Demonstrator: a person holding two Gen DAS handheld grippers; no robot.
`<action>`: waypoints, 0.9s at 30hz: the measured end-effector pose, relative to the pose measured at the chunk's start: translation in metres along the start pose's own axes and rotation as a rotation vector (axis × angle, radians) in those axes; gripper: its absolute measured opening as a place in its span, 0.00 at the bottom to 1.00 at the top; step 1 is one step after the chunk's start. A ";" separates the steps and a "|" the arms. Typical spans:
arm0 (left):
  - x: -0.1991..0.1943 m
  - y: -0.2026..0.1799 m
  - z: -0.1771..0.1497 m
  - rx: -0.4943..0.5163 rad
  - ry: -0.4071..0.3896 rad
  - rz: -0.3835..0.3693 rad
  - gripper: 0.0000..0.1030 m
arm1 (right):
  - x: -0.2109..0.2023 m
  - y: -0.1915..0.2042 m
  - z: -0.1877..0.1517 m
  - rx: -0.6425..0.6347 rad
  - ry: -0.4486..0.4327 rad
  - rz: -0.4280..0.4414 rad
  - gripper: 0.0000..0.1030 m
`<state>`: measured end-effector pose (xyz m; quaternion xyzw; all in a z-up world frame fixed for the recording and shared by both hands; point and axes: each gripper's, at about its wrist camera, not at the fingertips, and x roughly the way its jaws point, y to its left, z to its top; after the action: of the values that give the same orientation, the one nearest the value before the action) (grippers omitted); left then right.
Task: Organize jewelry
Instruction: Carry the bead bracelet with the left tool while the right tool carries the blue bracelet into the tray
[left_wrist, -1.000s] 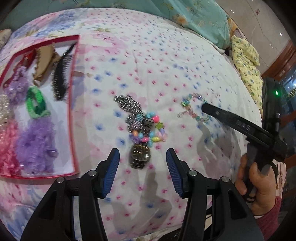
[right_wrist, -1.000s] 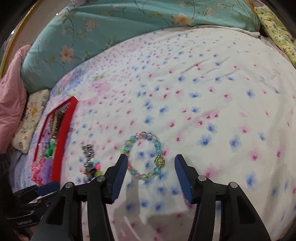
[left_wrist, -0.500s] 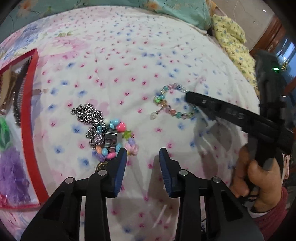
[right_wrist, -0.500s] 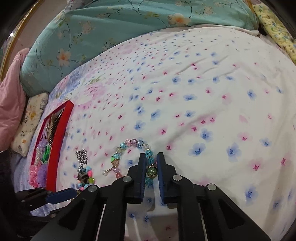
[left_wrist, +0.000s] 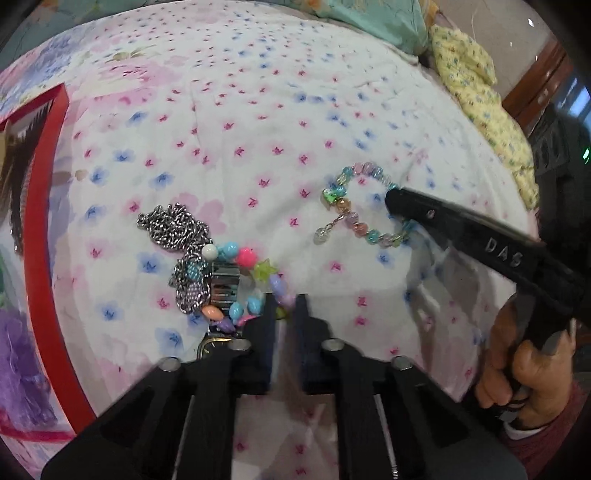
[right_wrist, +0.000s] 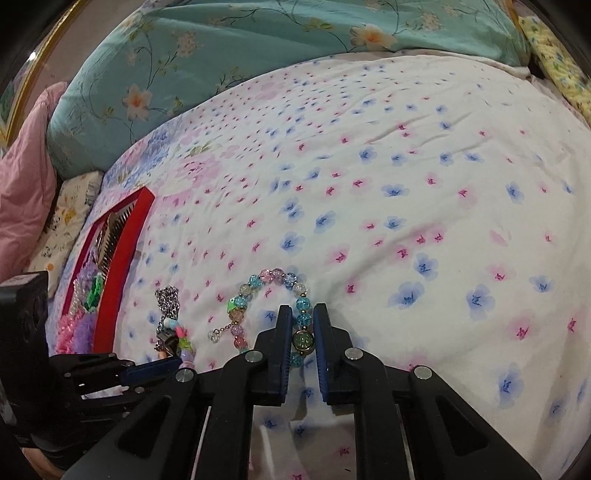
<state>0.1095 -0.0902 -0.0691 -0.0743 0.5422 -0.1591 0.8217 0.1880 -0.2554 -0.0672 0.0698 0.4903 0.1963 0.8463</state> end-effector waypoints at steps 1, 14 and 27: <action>-0.005 0.005 -0.002 -0.011 -0.008 -0.013 0.05 | -0.001 0.000 -0.001 -0.001 -0.001 0.003 0.11; -0.106 0.037 -0.016 -0.149 -0.237 -0.088 0.05 | -0.041 0.015 -0.006 0.052 -0.057 0.161 0.10; -0.162 0.087 -0.042 -0.275 -0.372 -0.063 0.05 | -0.060 0.064 -0.011 -0.008 -0.059 0.253 0.10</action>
<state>0.0280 0.0491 0.0286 -0.2303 0.3952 -0.0928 0.8844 0.1357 -0.2221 -0.0048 0.1335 0.4518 0.3011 0.8291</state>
